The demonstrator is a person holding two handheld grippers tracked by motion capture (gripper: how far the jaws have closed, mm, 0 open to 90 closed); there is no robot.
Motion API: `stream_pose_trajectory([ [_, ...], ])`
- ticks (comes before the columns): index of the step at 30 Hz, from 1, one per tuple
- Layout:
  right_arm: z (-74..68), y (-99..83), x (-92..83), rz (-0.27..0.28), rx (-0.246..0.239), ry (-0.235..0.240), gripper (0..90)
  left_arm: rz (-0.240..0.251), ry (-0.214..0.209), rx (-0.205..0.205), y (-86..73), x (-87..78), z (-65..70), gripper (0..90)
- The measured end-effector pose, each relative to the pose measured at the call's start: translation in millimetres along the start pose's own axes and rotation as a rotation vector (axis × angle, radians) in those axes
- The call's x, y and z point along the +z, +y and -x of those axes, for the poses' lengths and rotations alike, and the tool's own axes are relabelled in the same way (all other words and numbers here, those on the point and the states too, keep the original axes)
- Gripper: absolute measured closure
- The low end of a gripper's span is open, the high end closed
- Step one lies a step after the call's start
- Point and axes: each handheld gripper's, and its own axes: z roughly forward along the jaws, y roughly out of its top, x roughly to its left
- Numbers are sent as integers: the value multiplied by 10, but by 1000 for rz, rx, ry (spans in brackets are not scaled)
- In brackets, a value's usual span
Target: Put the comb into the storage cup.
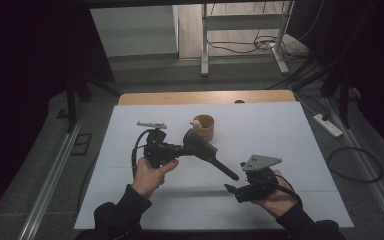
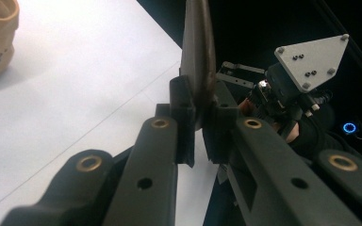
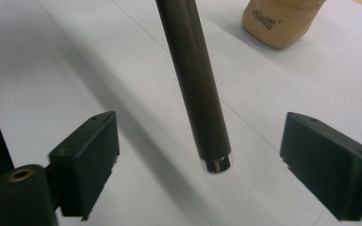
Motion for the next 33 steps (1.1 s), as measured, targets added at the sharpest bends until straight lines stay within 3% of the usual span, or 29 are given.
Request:
stream_pose_trajectory([
  [11, 103, -38, 3, -41, 37, 31, 0, 10, 42, 24, 21, -62, 14, 830],
  [33, 251, -194, -142, -24, 85, 21, 0, 31, 141, 82, 178, -271, 50, 830],
])
